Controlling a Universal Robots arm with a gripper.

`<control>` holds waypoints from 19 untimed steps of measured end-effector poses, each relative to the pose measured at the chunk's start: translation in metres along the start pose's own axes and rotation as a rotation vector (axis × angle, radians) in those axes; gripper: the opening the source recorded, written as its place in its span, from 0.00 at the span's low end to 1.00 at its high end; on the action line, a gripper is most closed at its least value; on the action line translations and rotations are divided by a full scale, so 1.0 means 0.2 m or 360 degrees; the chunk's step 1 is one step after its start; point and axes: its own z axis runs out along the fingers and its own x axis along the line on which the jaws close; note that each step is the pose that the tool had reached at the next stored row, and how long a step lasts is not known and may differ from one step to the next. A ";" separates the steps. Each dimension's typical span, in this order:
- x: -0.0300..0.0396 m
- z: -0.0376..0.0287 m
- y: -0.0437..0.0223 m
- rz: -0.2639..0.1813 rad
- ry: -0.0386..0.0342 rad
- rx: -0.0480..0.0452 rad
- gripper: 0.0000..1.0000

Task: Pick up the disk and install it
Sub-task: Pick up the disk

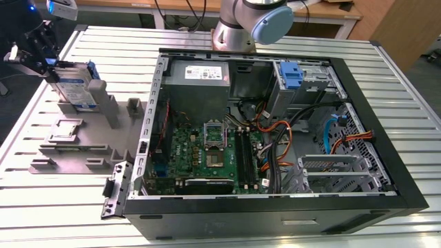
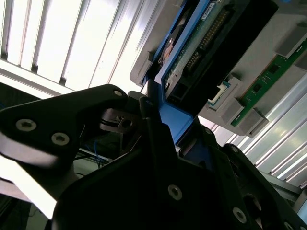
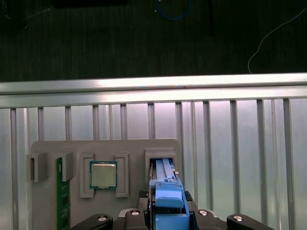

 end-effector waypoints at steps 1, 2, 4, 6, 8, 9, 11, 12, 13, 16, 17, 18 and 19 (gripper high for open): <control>0.000 0.000 0.000 0.0000 0.0000 0.0000 0.37; 0.000 0.000 0.000 -0.0001 0.0000 0.0000 0.37; 0.000 0.000 0.000 -0.0010 0.0000 0.0000 0.37; 0.000 0.000 0.000 -0.0011 0.0000 0.0000 0.37; 0.000 0.000 0.000 -0.0012 0.0000 0.0000 0.37; 0.000 0.000 0.000 -0.0012 0.0000 0.0000 0.37; 0.000 -0.003 0.000 -0.0012 0.0000 0.0000 0.37; 0.000 -0.005 0.000 -0.0012 0.0000 0.0000 0.37; 0.000 -0.007 0.000 -0.0012 0.0000 0.0000 0.37; 0.000 -0.014 0.000 -0.0012 0.0000 0.0000 0.37; 0.000 -0.016 0.000 -0.0012 0.0000 0.0000 0.37; 0.000 -0.019 0.000 -0.0012 0.0000 0.0000 0.37; 0.000 -0.021 0.000 -0.0012 0.0000 0.0000 0.37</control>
